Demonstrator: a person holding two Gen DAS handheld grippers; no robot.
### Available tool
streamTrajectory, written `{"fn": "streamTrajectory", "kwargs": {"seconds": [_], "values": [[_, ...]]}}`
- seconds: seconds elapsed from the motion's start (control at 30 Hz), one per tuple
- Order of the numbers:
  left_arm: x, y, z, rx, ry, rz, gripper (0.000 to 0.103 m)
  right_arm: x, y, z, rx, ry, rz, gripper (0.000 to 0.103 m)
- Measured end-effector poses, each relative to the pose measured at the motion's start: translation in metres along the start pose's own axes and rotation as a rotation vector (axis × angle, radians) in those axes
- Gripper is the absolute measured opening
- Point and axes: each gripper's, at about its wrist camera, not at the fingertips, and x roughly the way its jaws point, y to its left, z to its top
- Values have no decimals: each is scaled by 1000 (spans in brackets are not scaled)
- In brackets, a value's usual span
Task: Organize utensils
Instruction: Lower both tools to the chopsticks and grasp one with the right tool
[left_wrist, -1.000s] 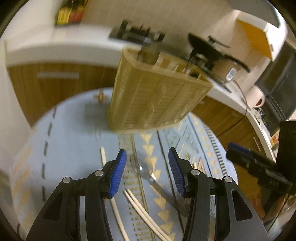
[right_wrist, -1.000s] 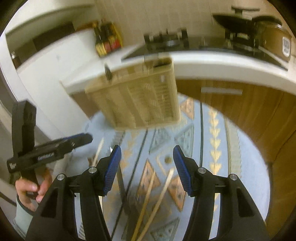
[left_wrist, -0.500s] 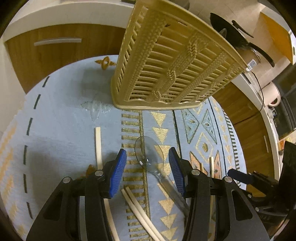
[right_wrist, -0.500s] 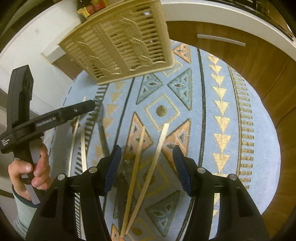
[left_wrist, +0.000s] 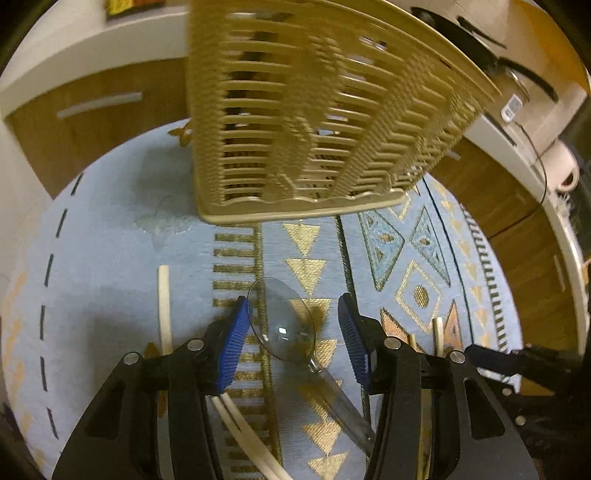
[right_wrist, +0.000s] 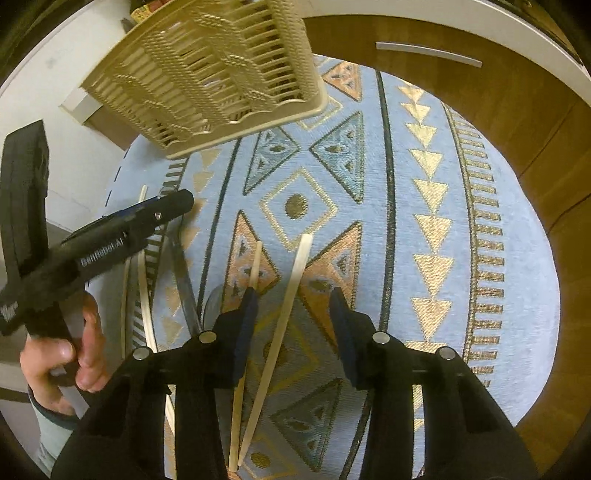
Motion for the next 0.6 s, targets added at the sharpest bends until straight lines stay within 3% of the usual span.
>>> {"fn": "streamTrajectory", "kwargs": {"seconds": [0.2, 0.3, 0.4, 0.57, 0.6], "values": [[5, -16, -3, 71, -20, 33, 46, 9, 3, 5, -7, 23, -17, 24], [7, -24, -4, 124, -28, 45, 36, 15, 9, 4, -11, 38, -29, 23], [9, -37, -6, 198, -30, 22, 35, 18, 18, 5, -34, 42, -63, 23], [13, -45, -5, 279, -4, 5, 37, 26, 40, 6, -112, 57, -181, 23], [14, -46, -4, 277, 4, 3, 39, 28, 44, 5, -130, 55, -204, 18]]}}
